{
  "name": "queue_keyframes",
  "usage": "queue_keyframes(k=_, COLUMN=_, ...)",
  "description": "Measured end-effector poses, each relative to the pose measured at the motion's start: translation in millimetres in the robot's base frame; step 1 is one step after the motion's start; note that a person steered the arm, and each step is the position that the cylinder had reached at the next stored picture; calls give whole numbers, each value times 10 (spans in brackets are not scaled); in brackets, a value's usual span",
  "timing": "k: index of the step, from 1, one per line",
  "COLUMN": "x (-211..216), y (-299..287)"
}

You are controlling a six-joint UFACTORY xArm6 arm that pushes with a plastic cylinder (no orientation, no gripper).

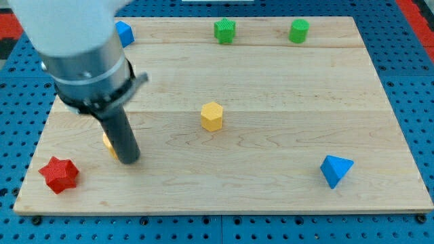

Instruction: Push the yellow hexagon into the yellow heart

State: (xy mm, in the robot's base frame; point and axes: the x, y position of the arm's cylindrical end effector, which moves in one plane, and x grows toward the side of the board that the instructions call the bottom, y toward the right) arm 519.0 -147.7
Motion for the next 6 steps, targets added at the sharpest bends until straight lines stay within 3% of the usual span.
queue_keyframes(k=1, x=264, y=608)
queue_keyframes(k=2, x=353, y=1821)
queue_keyframes(k=3, x=-184, y=1907)
queue_keyframes(k=4, x=-736, y=1600)
queue_keyframes(k=5, x=-528, y=828)
queue_keyframes(k=6, x=-528, y=473)
